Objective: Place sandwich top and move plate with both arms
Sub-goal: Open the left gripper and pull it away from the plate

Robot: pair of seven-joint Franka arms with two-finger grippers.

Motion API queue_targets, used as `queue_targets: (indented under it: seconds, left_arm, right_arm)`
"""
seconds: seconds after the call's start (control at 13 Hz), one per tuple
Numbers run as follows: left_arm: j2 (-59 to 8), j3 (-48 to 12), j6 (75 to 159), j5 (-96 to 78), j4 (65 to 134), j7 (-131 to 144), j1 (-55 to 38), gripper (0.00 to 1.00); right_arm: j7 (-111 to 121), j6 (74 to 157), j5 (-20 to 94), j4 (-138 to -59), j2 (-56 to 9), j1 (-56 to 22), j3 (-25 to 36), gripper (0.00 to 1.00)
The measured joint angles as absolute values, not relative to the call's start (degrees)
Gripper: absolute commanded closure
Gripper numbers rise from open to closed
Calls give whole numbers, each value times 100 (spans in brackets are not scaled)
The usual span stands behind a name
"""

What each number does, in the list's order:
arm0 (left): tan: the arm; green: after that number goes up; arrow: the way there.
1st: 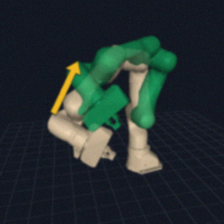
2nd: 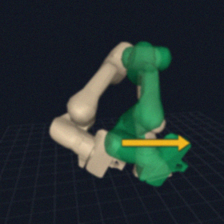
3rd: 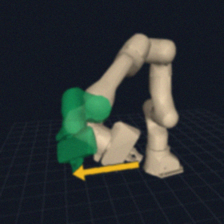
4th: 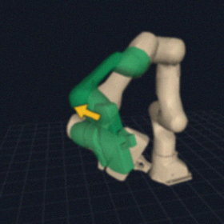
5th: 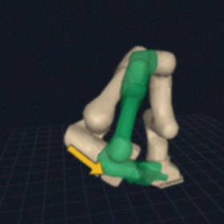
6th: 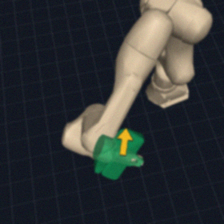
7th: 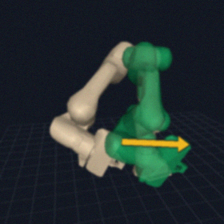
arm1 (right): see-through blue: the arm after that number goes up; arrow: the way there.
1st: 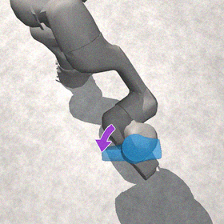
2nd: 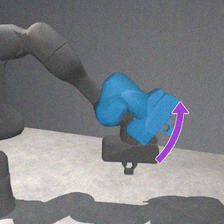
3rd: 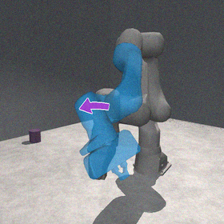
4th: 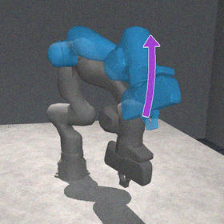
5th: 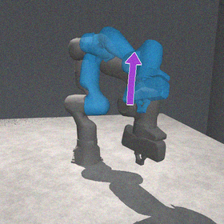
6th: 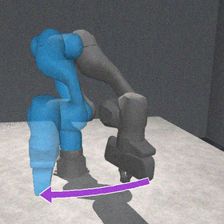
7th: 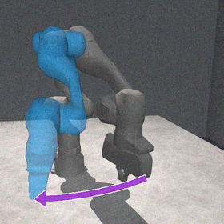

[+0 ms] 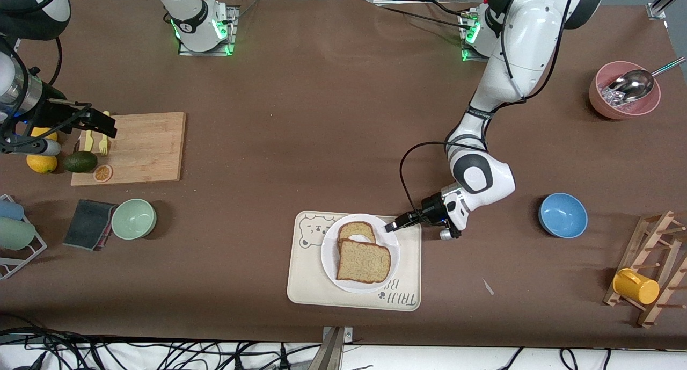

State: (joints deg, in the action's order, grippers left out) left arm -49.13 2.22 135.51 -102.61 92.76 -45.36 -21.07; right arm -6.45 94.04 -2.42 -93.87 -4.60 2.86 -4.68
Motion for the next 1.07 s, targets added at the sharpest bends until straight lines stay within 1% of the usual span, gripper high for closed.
queue_targets:
  seconds: [0.08,0.15,0.23,0.31,0.54,0.69,1.0,1.07]
  left_arm:
    - [-4795,225,13551,-10260,9418,-4573,-2106,67]
    - [-4648,228,13551,-10252,9570,-4607,-2102,56]
    - [-4466,230,13551,-10224,9747,-4621,-2095,36]
    - [-4254,230,13551,-10174,9958,-4630,-2091,0]
    - [-3484,225,13556,-10048,10730,-4655,-2050,0]
    - [-2912,214,13557,-9625,11276,-4654,-1923,0]
    - [-1332,131,13556,-9359,12671,-4678,-1208,0]
    - [-954,81,13548,-9085,12910,-4698,-1029,0]
  right_arm:
    - [-645,9404,-242,-9387,-460,286,-468,0]
    - [-645,9404,-242,-9387,-460,286,-468,0]
    - [-645,9404,-242,-9387,-460,286,-468,0]
    - [-645,9404,-242,-9387,-460,286,-468,0]
    - [-645,9404,-242,-9387,-461,286,-468,0]
    - [-644,9403,-242,-9388,-462,287,-468,0]
    - [-644,9403,-242,-9389,-462,287,-468,0]
    - [-644,9403,-242,-9389,-463,287,-468,0]
